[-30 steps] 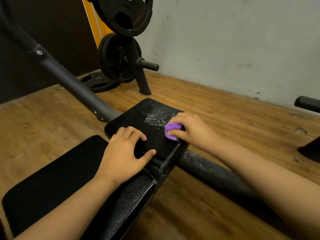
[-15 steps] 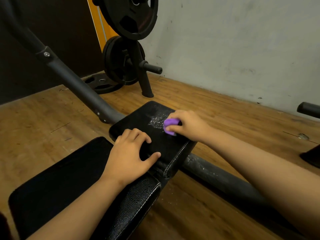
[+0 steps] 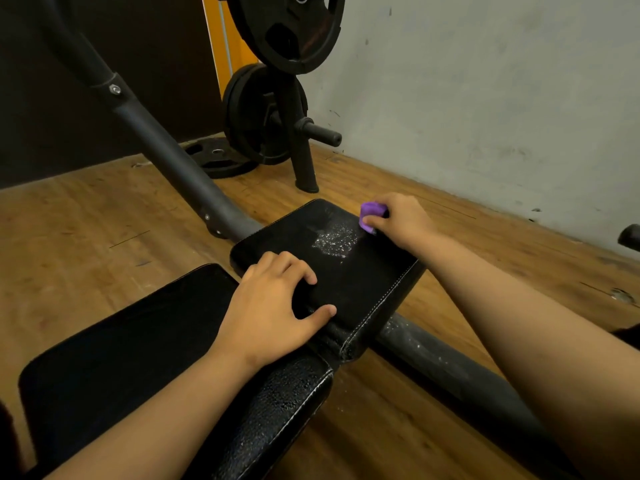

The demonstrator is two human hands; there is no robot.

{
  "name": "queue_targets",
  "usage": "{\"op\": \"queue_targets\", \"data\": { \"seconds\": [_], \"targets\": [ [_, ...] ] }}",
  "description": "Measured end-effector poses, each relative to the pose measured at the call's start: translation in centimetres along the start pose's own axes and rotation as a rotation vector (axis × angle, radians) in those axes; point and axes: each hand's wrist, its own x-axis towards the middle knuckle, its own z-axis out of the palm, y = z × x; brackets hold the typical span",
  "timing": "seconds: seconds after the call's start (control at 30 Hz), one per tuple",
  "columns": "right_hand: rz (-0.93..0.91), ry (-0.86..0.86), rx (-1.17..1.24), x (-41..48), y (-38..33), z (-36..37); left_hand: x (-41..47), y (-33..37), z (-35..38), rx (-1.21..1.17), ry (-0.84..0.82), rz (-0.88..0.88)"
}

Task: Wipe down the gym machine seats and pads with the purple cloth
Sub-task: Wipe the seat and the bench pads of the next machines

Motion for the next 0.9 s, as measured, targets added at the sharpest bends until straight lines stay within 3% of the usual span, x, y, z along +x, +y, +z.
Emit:
{"op": "queue_targets", "data": {
  "seconds": [0.23,0.37,0.47,0.7,0.8,0.9],
  "targets": [
    [-0.334,-0.092,0.104,-4.2,-2.9,2.5,0.1,0.3,-0.1,-0.003,-0.011,-0.024],
    [-0.472,-0.210,0.165,-7.8,-2.6,1.4,-0.1,0.2,-0.1,0.020,0.068,-0.099],
    [-0.442,-0.186,0.123,-6.6,-1.6,0.8,-0.2,0.2,-0.1,0.071,0.136,-0.180],
    [-0.076,-0.031,-0.065,1.3,-1.1,1.7,-0.2,0.1,0.1,0.059,0.129,-0.234],
    [-0.065,-0.022,-0.075,2.5,-2.7,3.3,-0.1,0.2,0.0,0.060,0.130,-0.229],
    [-0.196,-0.034,-0.009,1.8,-4.2,4.5,-0.1,0.3,0.0,0.060,0.127,-0.227]
  ]
}}
